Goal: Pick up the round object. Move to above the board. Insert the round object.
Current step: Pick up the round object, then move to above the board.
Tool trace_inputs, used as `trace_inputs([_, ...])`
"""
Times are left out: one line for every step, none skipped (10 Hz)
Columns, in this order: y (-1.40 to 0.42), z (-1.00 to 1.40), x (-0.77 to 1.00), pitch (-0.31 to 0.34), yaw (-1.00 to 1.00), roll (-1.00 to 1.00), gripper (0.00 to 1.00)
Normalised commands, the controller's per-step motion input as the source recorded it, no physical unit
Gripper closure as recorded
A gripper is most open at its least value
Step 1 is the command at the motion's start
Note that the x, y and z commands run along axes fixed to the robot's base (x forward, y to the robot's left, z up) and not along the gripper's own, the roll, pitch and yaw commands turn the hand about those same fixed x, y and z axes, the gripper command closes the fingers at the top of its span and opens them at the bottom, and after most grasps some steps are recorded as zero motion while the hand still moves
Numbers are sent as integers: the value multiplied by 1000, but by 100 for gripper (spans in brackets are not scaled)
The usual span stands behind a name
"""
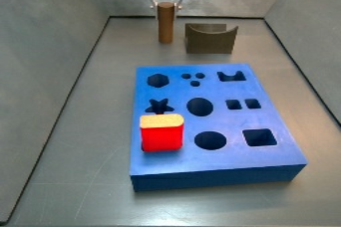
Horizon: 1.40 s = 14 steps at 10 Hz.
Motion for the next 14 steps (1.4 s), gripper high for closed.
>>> trace_inputs([0, 0, 0, 0, 0, 0, 100])
trace_inputs([0, 0, 0, 0, 0, 0, 100])
trace_inputs([0, 0, 0, 0, 0, 0, 100])
trace_inputs([0, 0, 0, 0, 0, 0, 100])
trace_inputs([0, 0, 0, 0, 0, 0, 100])
trace_inputs([0, 0, 0, 0, 0, 0, 100])
trace_inputs([0, 0, 0, 0, 0, 0, 100])
trace_inputs([0, 0, 0, 0, 0, 0, 100])
trace_inputs([0, 0, 0, 0, 0, 0, 100])
trace_inputs([-254, 1000, -718, 503, 285, 351, 100])
trace_inputs([-260, 1000, -713, 471, 318, 360, 100])
trace_inputs([-250, 1000, -697, 402, 286, 388, 100])
trace_inputs([-230, 1000, -662, 251, 194, 410, 100])
trace_inputs([-220, 1000, -634, 152, 134, 384, 100])
